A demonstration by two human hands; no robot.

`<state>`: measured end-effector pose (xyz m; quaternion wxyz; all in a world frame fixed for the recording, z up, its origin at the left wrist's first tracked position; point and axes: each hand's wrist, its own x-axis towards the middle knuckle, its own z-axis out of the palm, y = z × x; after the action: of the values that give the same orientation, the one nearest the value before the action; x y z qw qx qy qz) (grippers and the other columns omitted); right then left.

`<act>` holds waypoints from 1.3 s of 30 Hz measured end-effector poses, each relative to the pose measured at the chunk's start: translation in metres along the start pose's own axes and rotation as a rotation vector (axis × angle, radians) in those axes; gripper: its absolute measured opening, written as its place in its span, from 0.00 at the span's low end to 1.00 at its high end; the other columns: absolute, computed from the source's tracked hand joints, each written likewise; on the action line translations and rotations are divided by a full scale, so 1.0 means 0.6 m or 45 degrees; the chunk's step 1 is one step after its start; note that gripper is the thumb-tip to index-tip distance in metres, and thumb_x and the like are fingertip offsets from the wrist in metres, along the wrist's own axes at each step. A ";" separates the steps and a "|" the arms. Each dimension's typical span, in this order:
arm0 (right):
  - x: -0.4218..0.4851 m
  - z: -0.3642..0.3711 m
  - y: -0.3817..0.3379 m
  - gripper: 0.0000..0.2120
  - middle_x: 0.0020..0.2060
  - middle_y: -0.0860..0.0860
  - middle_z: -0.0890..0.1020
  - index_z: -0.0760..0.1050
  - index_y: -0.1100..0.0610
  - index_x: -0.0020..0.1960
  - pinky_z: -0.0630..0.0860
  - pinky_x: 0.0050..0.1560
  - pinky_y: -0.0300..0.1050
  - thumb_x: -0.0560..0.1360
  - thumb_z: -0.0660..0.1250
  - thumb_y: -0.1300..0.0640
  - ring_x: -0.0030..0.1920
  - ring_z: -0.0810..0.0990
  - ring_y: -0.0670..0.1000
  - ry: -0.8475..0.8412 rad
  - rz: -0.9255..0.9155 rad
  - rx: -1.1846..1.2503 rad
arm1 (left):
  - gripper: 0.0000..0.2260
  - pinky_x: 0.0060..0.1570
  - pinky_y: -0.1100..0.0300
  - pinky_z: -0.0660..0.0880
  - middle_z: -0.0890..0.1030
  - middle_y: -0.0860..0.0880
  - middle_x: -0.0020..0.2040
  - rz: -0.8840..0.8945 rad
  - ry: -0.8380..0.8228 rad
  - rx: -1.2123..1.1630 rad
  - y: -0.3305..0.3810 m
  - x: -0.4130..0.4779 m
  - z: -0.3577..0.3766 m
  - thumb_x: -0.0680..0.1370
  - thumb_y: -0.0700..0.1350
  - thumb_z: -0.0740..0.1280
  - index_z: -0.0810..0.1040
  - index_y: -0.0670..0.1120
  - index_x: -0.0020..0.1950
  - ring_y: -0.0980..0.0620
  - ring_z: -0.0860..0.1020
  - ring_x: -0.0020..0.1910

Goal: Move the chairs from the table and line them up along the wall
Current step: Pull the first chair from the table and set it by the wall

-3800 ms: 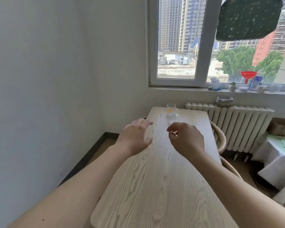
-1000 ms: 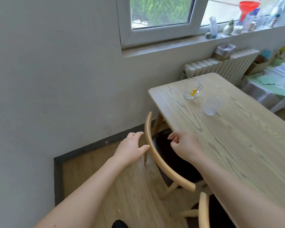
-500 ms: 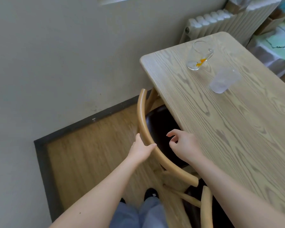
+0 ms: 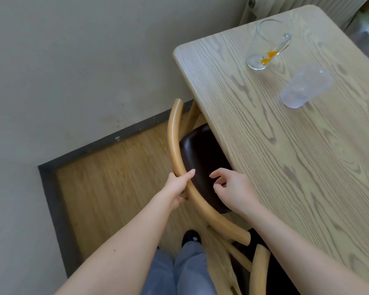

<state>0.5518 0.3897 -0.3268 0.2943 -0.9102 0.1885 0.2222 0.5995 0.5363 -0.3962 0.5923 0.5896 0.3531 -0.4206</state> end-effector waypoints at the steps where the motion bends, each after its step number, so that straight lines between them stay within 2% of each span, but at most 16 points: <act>1: 0.002 0.001 0.002 0.14 0.46 0.43 0.81 0.77 0.45 0.58 0.79 0.50 0.48 0.75 0.63 0.56 0.48 0.79 0.47 -0.009 -0.008 0.000 | 0.29 0.59 0.40 0.74 0.76 0.44 0.58 -0.018 -0.005 -0.024 0.001 0.003 0.005 0.72 0.51 0.72 0.64 0.46 0.67 0.45 0.77 0.54; 7: 0.004 0.009 0.014 0.14 0.48 0.45 0.82 0.77 0.46 0.59 0.78 0.53 0.50 0.75 0.63 0.56 0.49 0.80 0.49 -0.063 -0.012 0.004 | 0.22 0.46 0.49 0.78 0.79 0.42 0.52 0.040 0.184 0.067 -0.010 0.019 0.021 0.69 0.40 0.73 0.71 0.42 0.61 0.45 0.79 0.46; 13: 0.009 0.011 0.013 0.14 0.48 0.45 0.82 0.76 0.45 0.59 0.79 0.52 0.51 0.76 0.63 0.55 0.49 0.80 0.49 -0.070 -0.031 -0.018 | 0.18 0.47 0.48 0.80 0.80 0.42 0.43 0.058 0.275 -0.024 -0.015 0.014 0.021 0.64 0.35 0.72 0.76 0.40 0.52 0.45 0.79 0.40; 19: 0.008 0.009 0.003 0.14 0.49 0.44 0.83 0.76 0.45 0.59 0.78 0.50 0.48 0.76 0.63 0.55 0.49 0.79 0.49 -0.070 -0.057 -0.025 | 0.10 0.38 0.55 0.76 0.78 0.44 0.35 0.117 0.377 -0.141 -0.022 -0.007 0.013 0.61 0.33 0.71 0.77 0.41 0.39 0.46 0.76 0.33; 22: 0.005 0.009 -0.002 0.14 0.49 0.44 0.82 0.76 0.45 0.59 0.78 0.49 0.46 0.76 0.62 0.55 0.49 0.79 0.49 -0.072 -0.083 -0.028 | 0.10 0.34 0.59 0.74 0.77 0.44 0.33 0.113 0.410 -0.193 -0.012 -0.023 0.006 0.58 0.34 0.70 0.78 0.40 0.39 0.46 0.75 0.32; 27: -0.003 0.015 -0.035 0.15 0.49 0.44 0.83 0.77 0.45 0.58 0.78 0.52 0.50 0.75 0.62 0.56 0.50 0.80 0.50 -0.114 -0.144 -0.029 | 0.12 0.28 0.62 0.70 0.74 0.45 0.30 0.130 0.474 -0.246 0.002 -0.061 -0.015 0.54 0.35 0.70 0.78 0.40 0.37 0.47 0.71 0.27; 35: -0.009 0.061 -0.123 0.14 0.51 0.48 0.83 0.77 0.46 0.58 0.79 0.54 0.50 0.75 0.61 0.56 0.52 0.80 0.52 -0.152 -0.274 -0.107 | 0.13 0.31 0.61 0.72 0.77 0.43 0.37 0.108 0.568 -0.380 0.015 -0.103 -0.137 0.56 0.34 0.70 0.78 0.38 0.40 0.47 0.74 0.33; 39: -0.017 0.097 -0.195 0.15 0.51 0.49 0.83 0.77 0.45 0.58 0.78 0.54 0.50 0.75 0.60 0.57 0.52 0.80 0.53 -0.172 -0.355 -0.165 | 0.14 0.30 0.61 0.71 0.77 0.42 0.36 0.125 0.566 -0.471 0.019 -0.117 -0.214 0.56 0.33 0.69 0.79 0.37 0.40 0.46 0.74 0.32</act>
<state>0.5817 0.5162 -0.3111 0.2750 -0.9276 0.0252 0.2515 0.5919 0.6695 -0.3346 0.6173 0.5656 0.5162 -0.1804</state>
